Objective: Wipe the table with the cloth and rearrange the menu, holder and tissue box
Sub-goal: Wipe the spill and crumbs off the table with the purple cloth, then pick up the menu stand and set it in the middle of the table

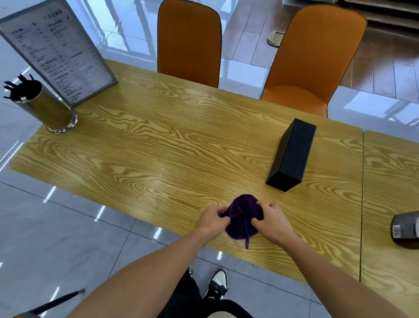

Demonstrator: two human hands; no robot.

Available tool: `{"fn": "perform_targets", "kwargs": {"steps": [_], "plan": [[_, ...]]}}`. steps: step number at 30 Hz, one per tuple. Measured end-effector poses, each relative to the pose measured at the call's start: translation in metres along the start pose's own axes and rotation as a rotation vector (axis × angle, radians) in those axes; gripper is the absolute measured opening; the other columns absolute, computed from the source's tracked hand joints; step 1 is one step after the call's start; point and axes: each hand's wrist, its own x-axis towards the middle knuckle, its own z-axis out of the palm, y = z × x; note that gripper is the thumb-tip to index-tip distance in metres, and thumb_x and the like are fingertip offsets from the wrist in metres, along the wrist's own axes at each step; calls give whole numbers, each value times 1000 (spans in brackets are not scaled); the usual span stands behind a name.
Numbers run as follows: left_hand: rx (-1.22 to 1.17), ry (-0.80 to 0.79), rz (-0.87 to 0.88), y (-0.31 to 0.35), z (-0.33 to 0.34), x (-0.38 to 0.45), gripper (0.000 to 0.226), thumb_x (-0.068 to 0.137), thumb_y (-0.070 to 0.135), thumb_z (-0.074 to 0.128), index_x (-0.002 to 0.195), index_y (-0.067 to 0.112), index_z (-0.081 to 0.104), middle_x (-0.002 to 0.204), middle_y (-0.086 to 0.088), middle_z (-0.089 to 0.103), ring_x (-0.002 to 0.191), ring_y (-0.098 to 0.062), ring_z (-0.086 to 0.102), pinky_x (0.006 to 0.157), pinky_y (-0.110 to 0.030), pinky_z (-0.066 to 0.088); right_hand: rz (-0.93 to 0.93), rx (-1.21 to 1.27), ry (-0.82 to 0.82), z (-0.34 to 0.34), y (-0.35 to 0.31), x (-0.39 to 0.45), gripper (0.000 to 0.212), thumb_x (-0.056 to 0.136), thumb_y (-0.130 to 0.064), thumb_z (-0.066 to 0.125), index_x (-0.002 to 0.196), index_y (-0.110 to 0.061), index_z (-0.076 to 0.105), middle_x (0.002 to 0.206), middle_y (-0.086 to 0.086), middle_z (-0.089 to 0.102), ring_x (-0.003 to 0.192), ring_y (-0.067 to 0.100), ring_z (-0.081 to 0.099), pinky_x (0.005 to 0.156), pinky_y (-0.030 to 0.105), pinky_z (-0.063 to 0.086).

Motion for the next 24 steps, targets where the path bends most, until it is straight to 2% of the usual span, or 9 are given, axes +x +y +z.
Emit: {"fn": "perform_targets", "kwargs": {"steps": [2,4,6,9,15,20,24], "plan": [[33,-17,-38,2,-9,1,34,91,16,65,124,13,70,121,-2,71,110,-17,66,95,-29,52,-38,-48,36,-6,-12,3,62,88,-43,61,145,-25,44,137,8,47,119,27,53,95,47,55],[58,-18,-67,9,-19,4,46,93,23,65,137,9,59,131,-6,63,120,-19,60,94,-25,45,-69,-101,35,-13,-27,7,62,91,-43,60,147,-25,44,143,7,47,125,28,51,98,46,53],[76,-12,-59,16,-33,9,48,94,26,64,139,9,57,130,-8,62,118,-20,60,91,-25,46,-110,-150,14,-21,-46,14,64,94,-45,58,152,-25,40,149,6,45,132,27,49,103,45,50],[111,16,-25,28,-53,14,47,95,27,64,138,11,58,126,-7,63,114,-20,61,96,-31,49,-173,-190,-27,-30,-74,24,67,95,-46,57,156,-23,38,153,7,45,137,27,46,109,43,45],[153,103,16,45,-103,20,49,95,29,63,142,14,55,137,-7,57,122,-21,57,97,-31,47,-262,-265,-110,-44,-134,50,73,94,-47,60,158,-21,35,159,9,39,143,28,41,113,44,42],[226,222,88,53,-158,30,54,96,34,62,144,12,52,146,-7,53,134,-21,50,109,-36,42,-332,-304,-93,-52,-197,78,74,97,-47,60,159,-18,33,161,12,36,146,30,38,116,44,38],[283,350,120,61,-213,43,61,95,46,60,147,17,48,150,-4,50,138,-23,46,111,-41,42,-371,-318,-46,-62,-255,101,71,97,-48,61,157,-18,38,157,11,43,141,30,45,112,45,42]]}}
